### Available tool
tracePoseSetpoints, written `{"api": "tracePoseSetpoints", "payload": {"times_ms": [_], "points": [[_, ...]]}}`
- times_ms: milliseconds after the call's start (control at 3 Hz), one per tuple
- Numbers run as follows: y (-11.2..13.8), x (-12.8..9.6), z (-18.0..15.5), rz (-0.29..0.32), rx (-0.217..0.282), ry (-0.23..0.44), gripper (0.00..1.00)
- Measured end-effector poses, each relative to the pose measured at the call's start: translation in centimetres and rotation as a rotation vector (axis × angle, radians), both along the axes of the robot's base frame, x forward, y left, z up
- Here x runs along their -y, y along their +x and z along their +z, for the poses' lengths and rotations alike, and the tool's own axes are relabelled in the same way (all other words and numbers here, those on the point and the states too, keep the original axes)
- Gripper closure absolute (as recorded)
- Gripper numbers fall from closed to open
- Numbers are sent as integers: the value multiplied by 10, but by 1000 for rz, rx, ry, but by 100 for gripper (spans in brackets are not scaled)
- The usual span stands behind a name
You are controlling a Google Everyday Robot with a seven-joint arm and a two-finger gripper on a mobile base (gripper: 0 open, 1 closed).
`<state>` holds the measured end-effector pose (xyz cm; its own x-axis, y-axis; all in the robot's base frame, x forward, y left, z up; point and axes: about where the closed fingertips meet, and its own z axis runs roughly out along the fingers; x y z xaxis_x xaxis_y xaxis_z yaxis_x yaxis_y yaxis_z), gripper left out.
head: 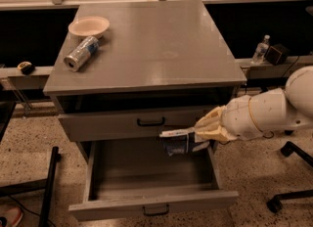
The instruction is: Pick blue chip bag from middle drawer and place on counter
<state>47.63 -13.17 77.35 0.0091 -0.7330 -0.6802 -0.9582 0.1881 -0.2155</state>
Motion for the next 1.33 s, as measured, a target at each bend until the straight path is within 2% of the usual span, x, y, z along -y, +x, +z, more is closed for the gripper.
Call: {"api": "tracePoseSetpoints", "payload": {"times_ms": [667, 1000, 1333], "points": [[-4, -2, -5, -11, 6, 15, 100], [4, -2, 48, 12, 147, 4, 100], [7, 2, 136, 62, 357, -37, 100]]}}
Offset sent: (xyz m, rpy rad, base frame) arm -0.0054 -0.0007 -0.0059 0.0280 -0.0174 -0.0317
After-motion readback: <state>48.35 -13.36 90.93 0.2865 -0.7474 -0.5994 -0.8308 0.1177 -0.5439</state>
